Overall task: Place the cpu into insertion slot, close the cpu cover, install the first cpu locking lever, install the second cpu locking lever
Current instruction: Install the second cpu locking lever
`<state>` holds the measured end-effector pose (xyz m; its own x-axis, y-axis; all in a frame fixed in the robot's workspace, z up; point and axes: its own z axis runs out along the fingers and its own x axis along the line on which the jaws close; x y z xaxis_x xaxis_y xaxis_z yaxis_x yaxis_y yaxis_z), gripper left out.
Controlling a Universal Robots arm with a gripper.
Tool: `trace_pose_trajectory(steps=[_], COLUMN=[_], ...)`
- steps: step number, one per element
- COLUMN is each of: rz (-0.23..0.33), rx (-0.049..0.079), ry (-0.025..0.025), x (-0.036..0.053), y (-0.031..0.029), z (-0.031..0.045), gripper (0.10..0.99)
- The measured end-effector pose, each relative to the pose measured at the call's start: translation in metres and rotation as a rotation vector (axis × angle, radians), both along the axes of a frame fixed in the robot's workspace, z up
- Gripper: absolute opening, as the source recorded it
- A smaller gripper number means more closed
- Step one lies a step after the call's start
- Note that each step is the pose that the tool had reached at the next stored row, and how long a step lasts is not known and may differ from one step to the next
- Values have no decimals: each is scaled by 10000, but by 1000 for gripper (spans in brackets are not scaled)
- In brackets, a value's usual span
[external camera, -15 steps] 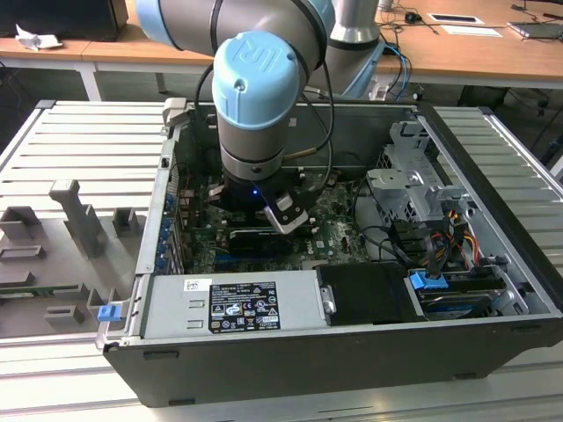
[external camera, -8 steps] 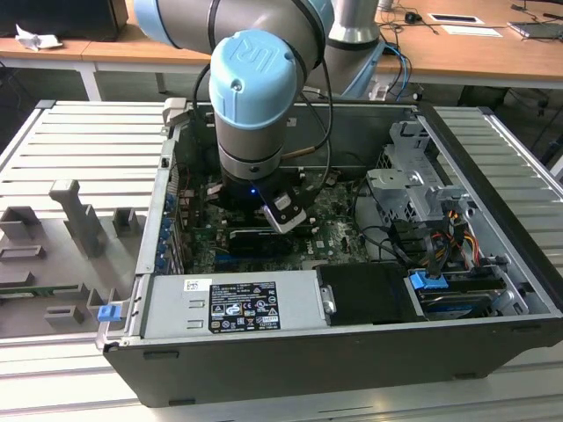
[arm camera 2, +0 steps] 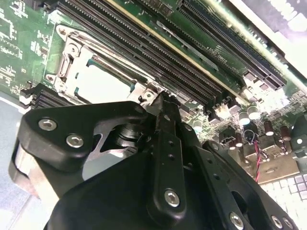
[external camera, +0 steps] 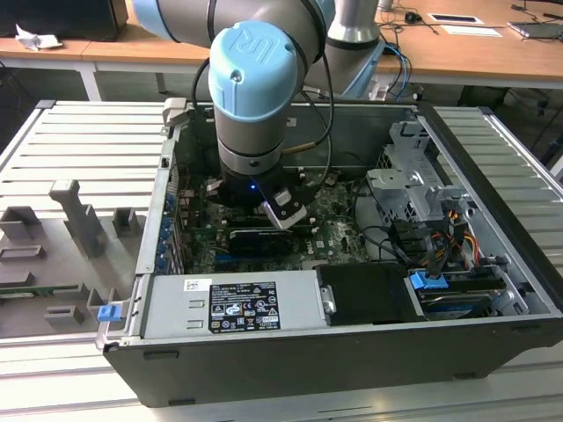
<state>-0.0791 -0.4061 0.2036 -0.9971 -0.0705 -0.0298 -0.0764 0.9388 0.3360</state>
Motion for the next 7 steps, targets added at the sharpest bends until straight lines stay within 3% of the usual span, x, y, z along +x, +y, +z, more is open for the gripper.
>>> trace_pose_trajectory(steps=[7], rz=[0], rx=[4], ry=[-1], x=[0], y=[1], z=[42], gripper=[106])
